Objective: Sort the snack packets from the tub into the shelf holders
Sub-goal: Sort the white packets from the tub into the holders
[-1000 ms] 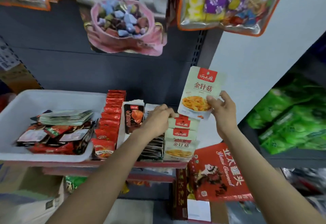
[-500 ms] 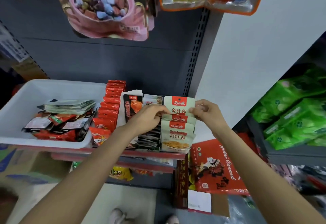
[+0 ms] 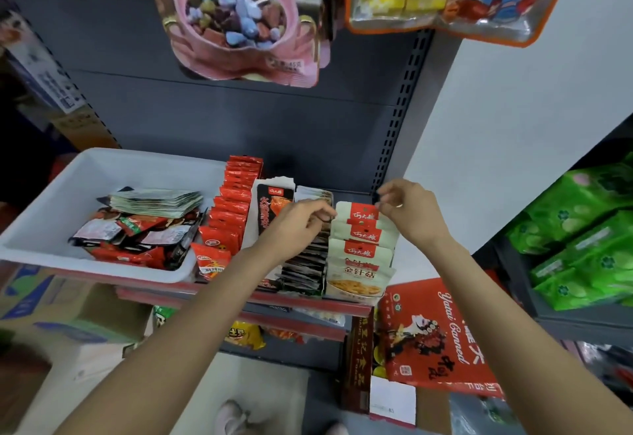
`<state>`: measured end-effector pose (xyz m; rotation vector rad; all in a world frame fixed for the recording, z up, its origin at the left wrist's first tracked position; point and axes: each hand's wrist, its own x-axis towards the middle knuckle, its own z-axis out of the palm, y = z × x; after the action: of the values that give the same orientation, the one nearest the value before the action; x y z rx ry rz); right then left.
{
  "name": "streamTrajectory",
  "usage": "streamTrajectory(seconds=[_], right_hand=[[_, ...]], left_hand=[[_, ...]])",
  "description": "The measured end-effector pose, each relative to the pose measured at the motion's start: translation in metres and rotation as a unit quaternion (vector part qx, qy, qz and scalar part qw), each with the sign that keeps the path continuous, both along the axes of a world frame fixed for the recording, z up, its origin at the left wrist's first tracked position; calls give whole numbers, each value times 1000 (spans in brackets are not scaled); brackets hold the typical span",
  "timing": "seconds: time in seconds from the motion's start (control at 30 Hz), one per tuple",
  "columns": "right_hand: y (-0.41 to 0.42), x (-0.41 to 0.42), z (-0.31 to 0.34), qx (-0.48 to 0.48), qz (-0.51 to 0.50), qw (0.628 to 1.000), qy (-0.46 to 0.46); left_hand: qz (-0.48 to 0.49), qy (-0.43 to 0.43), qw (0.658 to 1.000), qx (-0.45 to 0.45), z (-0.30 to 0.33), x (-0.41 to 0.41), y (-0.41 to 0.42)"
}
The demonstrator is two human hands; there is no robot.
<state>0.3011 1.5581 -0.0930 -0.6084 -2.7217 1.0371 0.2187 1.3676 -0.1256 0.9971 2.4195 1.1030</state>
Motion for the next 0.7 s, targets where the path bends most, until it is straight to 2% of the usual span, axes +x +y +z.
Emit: streamTrajectory(seconds=[0.17,0.3,0.4,0.5,0.57,0.7], right_hand=[[-55,-32,16,-7,69,996,48],[-115,-62,14,-22,114,992,52],[-163,-94,-2,-32,139,989,38],[-213,-132,-22,-36,165,985,29],[-245,-160,-37,-33,177,984,4],[-296,-208,-67,-13,178,981,-74]], left_hand=[[90,34,994,49,6,-21,-37],[176,23,981,76,6,-48,-93],[259,40,965,29,-3,-78,-147],[306,8,952,-27,-15,-114,-200],[297,-7,952,-71,-27,-139,-232],[243,17,952,-183,-51,-186,-279]])
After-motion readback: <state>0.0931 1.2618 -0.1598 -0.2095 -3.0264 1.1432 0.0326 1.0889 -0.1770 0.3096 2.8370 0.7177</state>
